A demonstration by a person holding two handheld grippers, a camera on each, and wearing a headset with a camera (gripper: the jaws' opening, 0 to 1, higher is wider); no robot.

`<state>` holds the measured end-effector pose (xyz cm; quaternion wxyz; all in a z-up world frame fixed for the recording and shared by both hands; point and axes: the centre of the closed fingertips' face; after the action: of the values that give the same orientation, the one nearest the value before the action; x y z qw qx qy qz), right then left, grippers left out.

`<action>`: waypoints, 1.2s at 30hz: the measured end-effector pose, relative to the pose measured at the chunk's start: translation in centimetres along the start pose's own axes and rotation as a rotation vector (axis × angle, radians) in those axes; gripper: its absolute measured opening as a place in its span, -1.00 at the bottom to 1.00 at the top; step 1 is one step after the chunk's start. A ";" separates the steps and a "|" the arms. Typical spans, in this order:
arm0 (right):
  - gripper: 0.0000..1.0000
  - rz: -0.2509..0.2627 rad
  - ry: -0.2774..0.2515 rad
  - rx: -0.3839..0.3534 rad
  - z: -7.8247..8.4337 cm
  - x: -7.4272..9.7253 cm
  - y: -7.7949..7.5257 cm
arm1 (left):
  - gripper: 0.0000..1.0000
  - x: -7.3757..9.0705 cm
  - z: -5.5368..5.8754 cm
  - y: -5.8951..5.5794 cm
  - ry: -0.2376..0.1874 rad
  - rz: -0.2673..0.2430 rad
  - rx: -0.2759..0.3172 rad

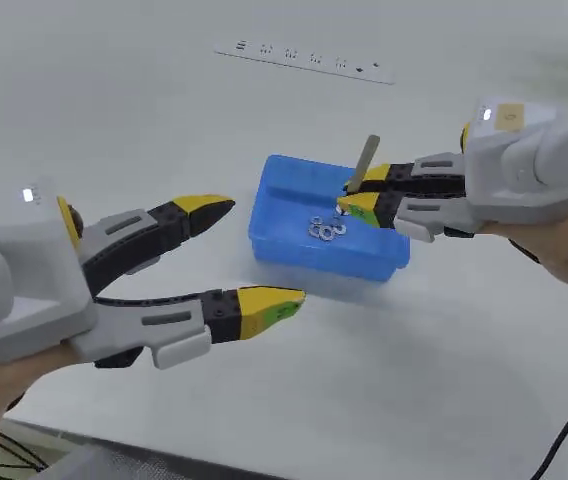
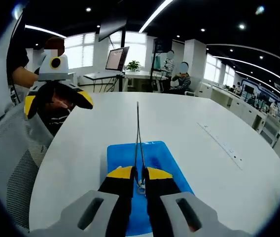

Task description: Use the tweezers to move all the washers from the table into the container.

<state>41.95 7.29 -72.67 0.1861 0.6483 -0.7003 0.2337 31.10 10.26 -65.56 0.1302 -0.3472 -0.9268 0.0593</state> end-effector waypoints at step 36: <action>-0.83 0.019 0.045 -0.012 1.9 -0.1 -0.2 | 0.41 -0.8 0.2 0.8 0.015 -0.023 0.025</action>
<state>42.26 6.25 -74.24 0.2037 0.6352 -0.7033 0.2457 32.13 10.28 -66.05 0.1419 -0.3354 -0.9289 0.0667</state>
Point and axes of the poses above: the centre of the closed fingertips' face, and the gripper's own axes: x roughly backward along the fingers, y roughly to its left, z roughly out of its underside, and after that the axes turned 4 degrees about y, right-handed
